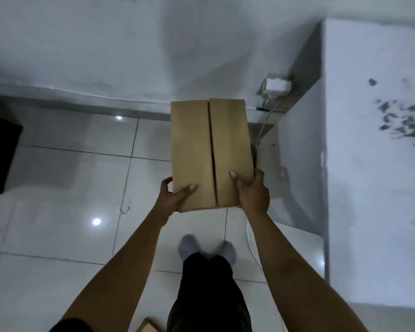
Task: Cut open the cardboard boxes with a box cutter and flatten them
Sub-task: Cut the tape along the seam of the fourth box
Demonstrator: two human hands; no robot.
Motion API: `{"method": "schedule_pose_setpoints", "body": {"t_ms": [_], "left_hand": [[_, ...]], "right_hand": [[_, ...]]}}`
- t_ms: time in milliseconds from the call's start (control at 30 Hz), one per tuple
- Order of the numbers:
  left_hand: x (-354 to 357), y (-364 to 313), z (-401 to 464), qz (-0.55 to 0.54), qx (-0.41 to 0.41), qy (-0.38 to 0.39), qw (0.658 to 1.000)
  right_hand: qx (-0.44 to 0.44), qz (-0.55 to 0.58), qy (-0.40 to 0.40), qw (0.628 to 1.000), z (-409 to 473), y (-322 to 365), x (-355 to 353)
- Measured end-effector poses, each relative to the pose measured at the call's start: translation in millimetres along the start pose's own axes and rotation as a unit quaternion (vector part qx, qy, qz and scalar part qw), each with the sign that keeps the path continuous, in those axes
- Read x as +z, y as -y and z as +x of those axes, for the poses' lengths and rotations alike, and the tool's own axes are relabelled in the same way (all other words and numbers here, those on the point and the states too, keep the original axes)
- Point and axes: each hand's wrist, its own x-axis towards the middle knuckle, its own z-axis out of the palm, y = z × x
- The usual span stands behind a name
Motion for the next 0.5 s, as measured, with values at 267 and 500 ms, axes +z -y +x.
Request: {"method": "schedule_pose_setpoints", "body": {"t_ms": [267, 500], "left_hand": [[-30.8, -97.1, -133.7, 0.012, 0.044, -0.007, 0.999], [-23.3, -131.9, -207.6, 0.017, 0.082, 0.026, 0.996]], "right_hand": [[-0.11, -0.038, -0.002, 0.993, -108.9, 80.7, -103.9], [-0.132, -0.005, -0.022, 0.991, -172.8, 95.9, -176.5]]}}
